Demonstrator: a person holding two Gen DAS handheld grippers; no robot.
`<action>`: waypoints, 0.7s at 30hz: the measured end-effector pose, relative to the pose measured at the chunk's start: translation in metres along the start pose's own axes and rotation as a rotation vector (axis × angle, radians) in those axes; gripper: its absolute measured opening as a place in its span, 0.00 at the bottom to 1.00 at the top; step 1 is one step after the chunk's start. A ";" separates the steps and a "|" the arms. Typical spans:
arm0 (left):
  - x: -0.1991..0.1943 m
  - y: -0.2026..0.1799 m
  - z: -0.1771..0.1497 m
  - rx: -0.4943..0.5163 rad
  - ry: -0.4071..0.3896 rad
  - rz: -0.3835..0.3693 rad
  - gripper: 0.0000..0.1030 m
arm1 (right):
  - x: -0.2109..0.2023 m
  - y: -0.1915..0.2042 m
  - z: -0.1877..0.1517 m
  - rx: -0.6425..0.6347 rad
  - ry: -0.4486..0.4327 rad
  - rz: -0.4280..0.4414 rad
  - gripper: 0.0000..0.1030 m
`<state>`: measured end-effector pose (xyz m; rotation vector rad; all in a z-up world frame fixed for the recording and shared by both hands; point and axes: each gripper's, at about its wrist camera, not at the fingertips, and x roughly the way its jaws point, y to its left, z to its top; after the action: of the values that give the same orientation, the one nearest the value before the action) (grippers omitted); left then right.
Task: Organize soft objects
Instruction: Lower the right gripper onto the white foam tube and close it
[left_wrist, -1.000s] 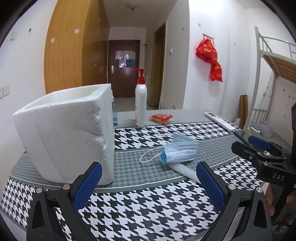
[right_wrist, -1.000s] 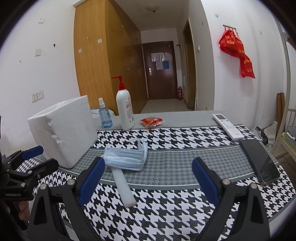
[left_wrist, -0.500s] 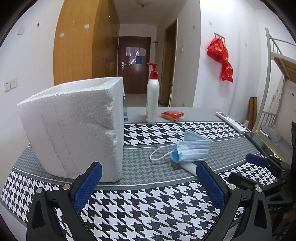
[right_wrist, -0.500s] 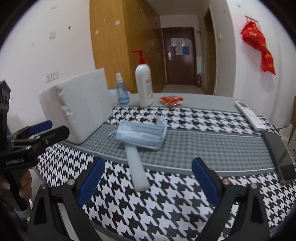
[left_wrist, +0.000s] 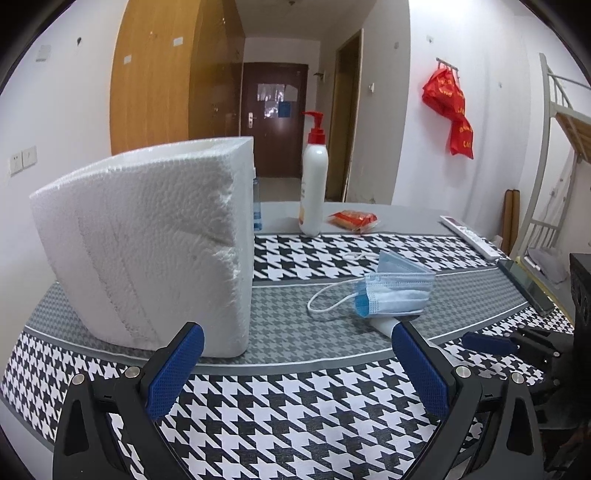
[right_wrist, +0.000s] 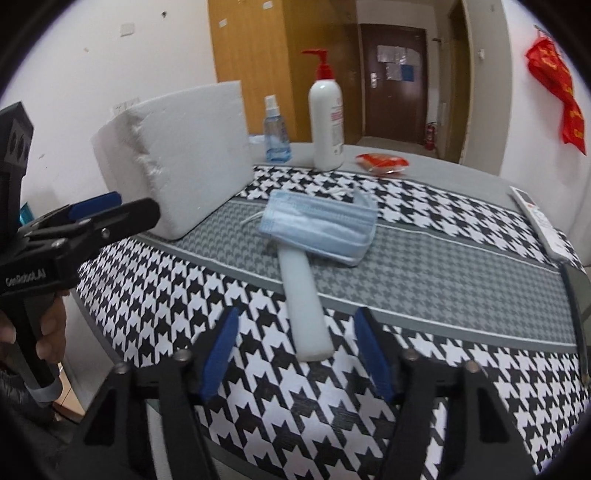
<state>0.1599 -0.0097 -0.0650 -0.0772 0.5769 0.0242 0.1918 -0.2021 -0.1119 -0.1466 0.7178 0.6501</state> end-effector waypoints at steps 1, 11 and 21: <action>0.001 0.000 0.000 -0.002 0.005 -0.002 0.99 | 0.002 0.002 0.000 -0.008 0.010 0.005 0.57; 0.006 -0.008 0.005 0.031 0.008 -0.024 0.99 | 0.011 0.000 0.002 -0.038 0.056 -0.013 0.51; 0.015 -0.015 0.003 0.056 0.037 -0.016 0.99 | 0.018 -0.003 0.001 -0.033 0.098 -0.006 0.44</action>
<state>0.1745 -0.0245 -0.0693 -0.0277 0.6137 -0.0091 0.2047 -0.1954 -0.1230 -0.2116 0.8008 0.6524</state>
